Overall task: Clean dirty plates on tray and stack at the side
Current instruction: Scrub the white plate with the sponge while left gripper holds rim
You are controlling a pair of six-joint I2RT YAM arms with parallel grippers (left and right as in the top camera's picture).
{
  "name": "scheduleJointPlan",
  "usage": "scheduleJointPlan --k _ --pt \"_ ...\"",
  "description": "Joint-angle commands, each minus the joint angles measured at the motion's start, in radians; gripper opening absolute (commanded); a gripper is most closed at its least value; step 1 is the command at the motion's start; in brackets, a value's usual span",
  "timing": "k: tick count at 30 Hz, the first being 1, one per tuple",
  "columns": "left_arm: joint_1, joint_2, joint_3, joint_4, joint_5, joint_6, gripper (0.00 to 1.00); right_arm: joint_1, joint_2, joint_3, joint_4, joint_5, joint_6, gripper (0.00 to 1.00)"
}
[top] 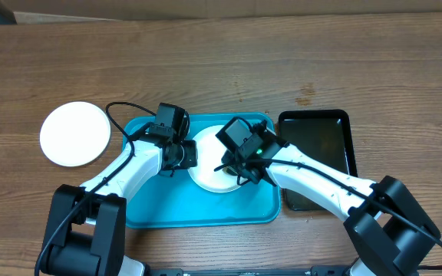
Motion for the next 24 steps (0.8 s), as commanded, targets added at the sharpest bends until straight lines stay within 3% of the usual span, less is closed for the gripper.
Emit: scheduleJointPlan --k 1,24 --pt "-0.004 0.01 -0.011 -0.006 0.004 0.022 0.04 0.018 0.001 -0.014 0.005 -0.002 0.182 0.04" --pt "-0.004 0.01 -0.011 -0.01 0.003 0.023 0.04 0.027 0.081 -0.017 0.026 0.002 0.286 0.04"
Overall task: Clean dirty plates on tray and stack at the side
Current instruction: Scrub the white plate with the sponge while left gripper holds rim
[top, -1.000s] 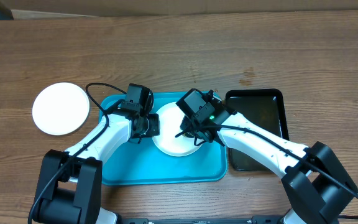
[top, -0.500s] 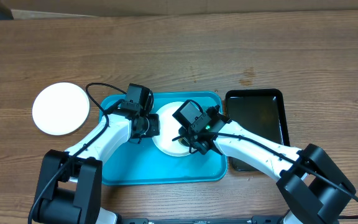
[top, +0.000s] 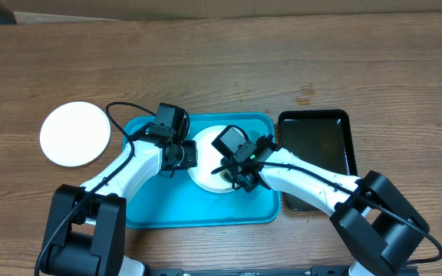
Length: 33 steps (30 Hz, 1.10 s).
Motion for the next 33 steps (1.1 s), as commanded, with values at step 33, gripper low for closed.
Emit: scheduleJointPlan --k 33 --pt "-0.004 0.01 -0.011 -0.006 -0.003 0.05 0.04 -0.085 0.124 -0.004 0.201 -0.106 -0.174 0.04"
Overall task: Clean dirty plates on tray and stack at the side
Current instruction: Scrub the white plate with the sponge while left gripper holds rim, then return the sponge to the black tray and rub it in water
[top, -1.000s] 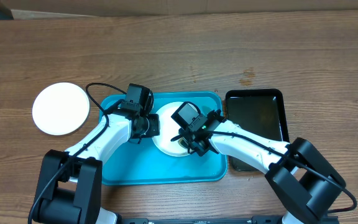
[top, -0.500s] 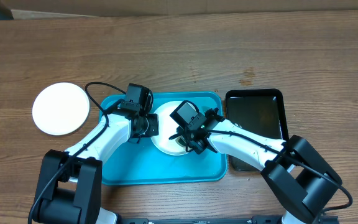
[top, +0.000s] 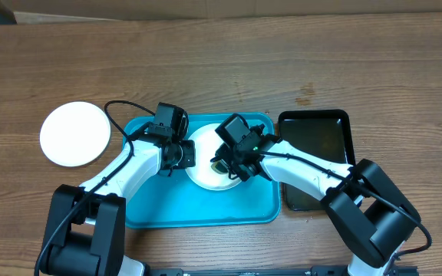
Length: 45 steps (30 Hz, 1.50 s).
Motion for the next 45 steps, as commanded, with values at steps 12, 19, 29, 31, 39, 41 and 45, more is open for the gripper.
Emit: scheduleJointPlan --k 12,19,29,31,39,41,45 --pt "-0.009 0.01 -0.011 -0.007 0.028 0.027 0.04 -0.016 0.103 -0.013 0.074 0.003 -0.042 0.04" --pt "-0.009 0.01 -0.011 -0.007 0.028 0.027 0.04 -0.023 0.112 -0.013 0.24 -0.037 -0.148 0.04" --pt "-0.009 0.01 -0.011 -0.008 0.028 0.027 0.04 -0.169 0.06 0.053 0.41 -0.35 -0.456 0.04" --pt "-0.009 0.01 -0.011 -0.007 0.028 0.027 0.04 -0.211 0.025 0.056 0.41 -0.406 -0.494 0.04" --pt "-0.009 0.01 -0.011 -0.007 0.027 0.027 0.04 -0.362 -0.188 0.057 0.064 -0.456 -0.755 0.04" --pt "-0.009 0.01 -0.011 -0.007 0.028 0.027 0.04 -0.402 -0.239 0.057 -0.093 -0.381 -0.813 0.04" --pt "-0.009 0.01 -0.011 -0.006 0.028 0.027 0.04 -0.478 -0.288 0.056 -0.396 -0.175 -0.874 0.04"
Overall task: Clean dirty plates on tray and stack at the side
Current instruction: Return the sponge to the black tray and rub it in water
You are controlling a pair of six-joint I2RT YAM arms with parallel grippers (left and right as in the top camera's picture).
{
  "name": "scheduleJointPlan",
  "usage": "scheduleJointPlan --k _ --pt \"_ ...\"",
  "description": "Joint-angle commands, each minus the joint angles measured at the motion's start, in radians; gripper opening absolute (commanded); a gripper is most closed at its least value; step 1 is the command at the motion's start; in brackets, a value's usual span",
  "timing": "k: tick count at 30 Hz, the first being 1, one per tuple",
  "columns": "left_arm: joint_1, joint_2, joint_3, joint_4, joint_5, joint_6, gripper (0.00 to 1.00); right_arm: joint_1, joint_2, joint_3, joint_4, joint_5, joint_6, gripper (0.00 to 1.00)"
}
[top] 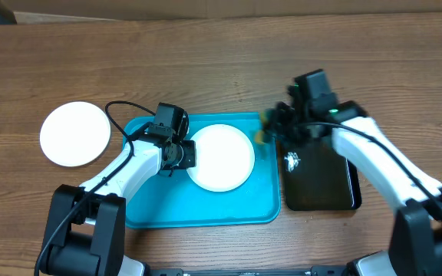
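Observation:
A white plate [222,157] lies in the blue tray [159,207], and its face looks clean. My left gripper [189,154] is shut on the plate's left rim. My right gripper [273,129] is blurred by motion above the seam between the blue tray and the black tray [321,188]. It is shut on a small yellow-green sponge [264,130]. A second white plate [74,133] rests on the table to the left of the blue tray.
A small white glint or scrap [290,159] shows on the black tray's left part. A cardboard edge [206,17] runs along the back of the wooden table [206,69].
My right gripper has left the plate's middle with the sponge and is now to the right, at the black tray's left edge. The plate lies fully uncovered. The left gripper has not moved.
At every earlier moment my left gripper held the plate's left rim. My right gripper stood over the plate's right half, then its middle, then left of middle, with the sponge on it. Now that gripper is off the plate by the black tray.

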Motion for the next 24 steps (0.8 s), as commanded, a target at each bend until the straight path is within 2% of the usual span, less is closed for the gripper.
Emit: scheduleJointPlan --k 1,3,6,13,15,19,22,24 --pt "-0.009 0.01 -0.011 -0.006 0.008 0.026 0.04 -0.058 -0.026 0.015 -0.148 0.22 -0.109 0.04" --pt "-0.009 0.01 -0.011 -0.003 0.007 0.026 0.04 -0.08 -0.021 -0.002 -0.242 0.33 -0.108 0.04" --pt "-0.009 0.01 -0.011 0.005 0.007 0.027 0.04 -0.087 -0.021 -0.058 -0.264 0.397 -0.108 0.04" --pt "-0.009 0.01 -0.011 0.012 0.007 0.027 0.04 -0.087 -0.021 -0.203 -0.113 0.414 -0.111 0.04" --pt "-0.009 0.01 -0.011 0.011 0.007 0.027 0.04 -0.087 -0.019 -0.237 -0.076 0.414 -0.111 0.07" --pt "-0.009 0.01 -0.011 0.012 0.008 0.031 0.04 -0.087 -0.019 -0.273 -0.059 0.414 -0.162 0.58" --pt "-0.009 0.01 -0.011 0.015 0.011 0.053 0.04 -0.087 -0.019 -0.273 -0.052 0.414 -0.243 0.8" --pt "-0.009 0.01 -0.011 0.016 0.011 0.074 0.04 -0.087 -0.019 -0.273 -0.046 0.415 -0.269 0.88"
